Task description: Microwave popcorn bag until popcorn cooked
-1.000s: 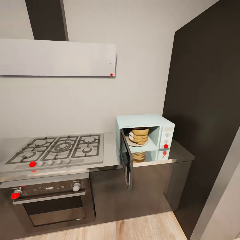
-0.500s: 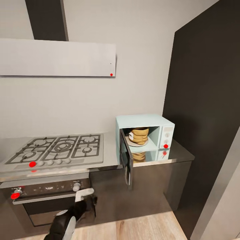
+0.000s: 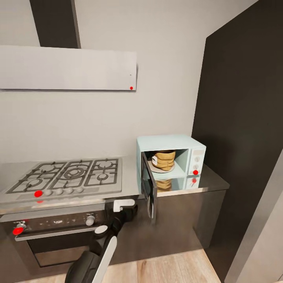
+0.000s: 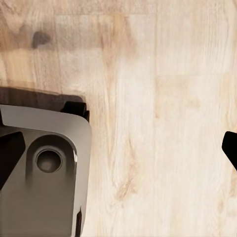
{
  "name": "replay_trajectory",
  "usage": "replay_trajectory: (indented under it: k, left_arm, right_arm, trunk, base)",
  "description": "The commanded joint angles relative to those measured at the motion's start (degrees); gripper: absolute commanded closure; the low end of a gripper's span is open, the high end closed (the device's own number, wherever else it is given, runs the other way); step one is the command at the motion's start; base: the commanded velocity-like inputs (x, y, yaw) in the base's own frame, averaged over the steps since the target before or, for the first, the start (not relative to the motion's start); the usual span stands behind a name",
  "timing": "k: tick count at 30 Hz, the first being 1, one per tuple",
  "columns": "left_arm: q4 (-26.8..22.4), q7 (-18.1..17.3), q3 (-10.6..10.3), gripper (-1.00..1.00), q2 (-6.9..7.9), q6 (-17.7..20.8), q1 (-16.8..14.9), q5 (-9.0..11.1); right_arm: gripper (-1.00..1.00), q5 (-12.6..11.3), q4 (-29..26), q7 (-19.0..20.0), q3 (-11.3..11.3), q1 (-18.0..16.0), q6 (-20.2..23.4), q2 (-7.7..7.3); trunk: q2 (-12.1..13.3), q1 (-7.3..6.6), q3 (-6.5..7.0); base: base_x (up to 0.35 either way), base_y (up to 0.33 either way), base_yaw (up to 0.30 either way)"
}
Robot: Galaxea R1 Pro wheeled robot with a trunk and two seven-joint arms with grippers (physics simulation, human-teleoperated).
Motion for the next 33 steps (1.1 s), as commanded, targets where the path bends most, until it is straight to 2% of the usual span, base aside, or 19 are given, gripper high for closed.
replay_trajectory:
  k: [1,6,17,23,26,29,33]
  left_arm:
    - [-0.1,0.8,-0.3,-1.0,0.02,0.1,-0.1,0.6]
    - [0.0,1.2,-0.5,-1.0,0.04,-0.2,-0.1,0.7]
    - [0.1,0.8,-0.7,-1.0,0.19,-0.3,-0.1,0.7]
    - [0.5,0.1,-1.1,-1.0,0.31,-0.1,-0.1,0.8]
    - [0.6,-3.1,-1.2,-1.0,0.42,0.4,-0.1,0.7]
    - [0.6,-8.3,-1.2,-1.0,0.52,0.6,-0.1,0.5]
    - [0.6,-9.3,-1.2,-1.0,0.52,0.7,-0.1,0.3]
  right_arm:
    - [-1.0,0.3,0.1,0.1,0.4,-0.1,0.0,0.0]
    - [-1.0,0.4,0.1,0.1,0.3,-0.1,0.0,-0.16]
    - [-1.0,0.4,0.1,0.1,0.4,-0.1,-0.1,0.0]
    - [-1.0,0.2,0.1,0.1,0.4,-0.1,0.0,0.07]
    - [-1.0,0.3,0.1,0.1,0.4,-0.1,0.0,0.04]
    - [-1.0,0.2,0.1,0.1,0.3,-0.1,0.0,0.04]
    - [-1.0,0.1,0.1,0.1,0.3,-0.1,0.0,0.04]
  trunk:
    - [-0.1,0.01,-0.08]
    - [-0.1,0.01,-0.08]
    - [-0.1,0.01,-0.08]
    - [-0.1,0.01,0.15]
    - [-0.1,0.01,0.3]
    - [-0.1,0.01,0.46]
    - [-0.1,0.01,0.67]
  base:
    - [0.0,0.0,0.0]
    - [0.012,0.0,0.0]
    - [0.278,0.0,0.0]
    - [0.041,0.0,-0.133]
    - [0.002,0.0,-0.187]
    - [0.0,0.0,-0.19]
    - [0.0,0.0,-0.192]
